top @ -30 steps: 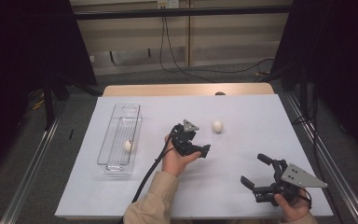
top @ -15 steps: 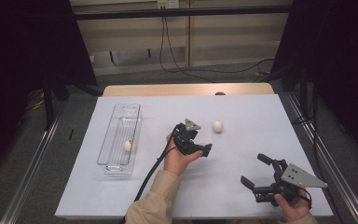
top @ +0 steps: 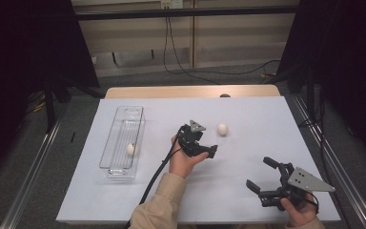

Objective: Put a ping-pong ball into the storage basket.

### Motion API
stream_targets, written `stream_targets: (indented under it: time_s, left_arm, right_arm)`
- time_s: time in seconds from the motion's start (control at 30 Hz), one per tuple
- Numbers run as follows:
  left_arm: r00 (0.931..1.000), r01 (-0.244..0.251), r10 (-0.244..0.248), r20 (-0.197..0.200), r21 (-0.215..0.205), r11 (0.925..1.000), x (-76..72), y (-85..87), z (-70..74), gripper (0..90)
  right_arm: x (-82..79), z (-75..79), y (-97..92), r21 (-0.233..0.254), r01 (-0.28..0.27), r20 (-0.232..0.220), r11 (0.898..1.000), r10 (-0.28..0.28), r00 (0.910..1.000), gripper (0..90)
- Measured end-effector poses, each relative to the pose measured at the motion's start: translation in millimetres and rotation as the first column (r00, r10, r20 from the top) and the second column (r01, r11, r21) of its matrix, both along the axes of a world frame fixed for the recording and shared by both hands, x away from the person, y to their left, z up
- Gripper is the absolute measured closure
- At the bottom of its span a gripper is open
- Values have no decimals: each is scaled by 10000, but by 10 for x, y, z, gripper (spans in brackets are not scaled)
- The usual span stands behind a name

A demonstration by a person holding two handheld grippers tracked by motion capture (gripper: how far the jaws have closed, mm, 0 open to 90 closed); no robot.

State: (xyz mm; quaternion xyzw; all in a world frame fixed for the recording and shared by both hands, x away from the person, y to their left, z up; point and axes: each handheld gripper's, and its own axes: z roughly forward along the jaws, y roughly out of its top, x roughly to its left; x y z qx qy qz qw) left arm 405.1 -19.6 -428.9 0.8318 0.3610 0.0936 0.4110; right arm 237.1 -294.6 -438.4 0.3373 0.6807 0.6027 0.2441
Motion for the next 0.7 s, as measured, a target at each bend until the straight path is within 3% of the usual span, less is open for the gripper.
stream_targets:
  time_s: [0.7]
  left_arm:
    - [9999, -164, 164, -1, -51, 9999, 59, -50, -43, 111]
  right_arm:
    - [0, 1, 0, 7, 2, 18, 10000, -2, 10000, 16]
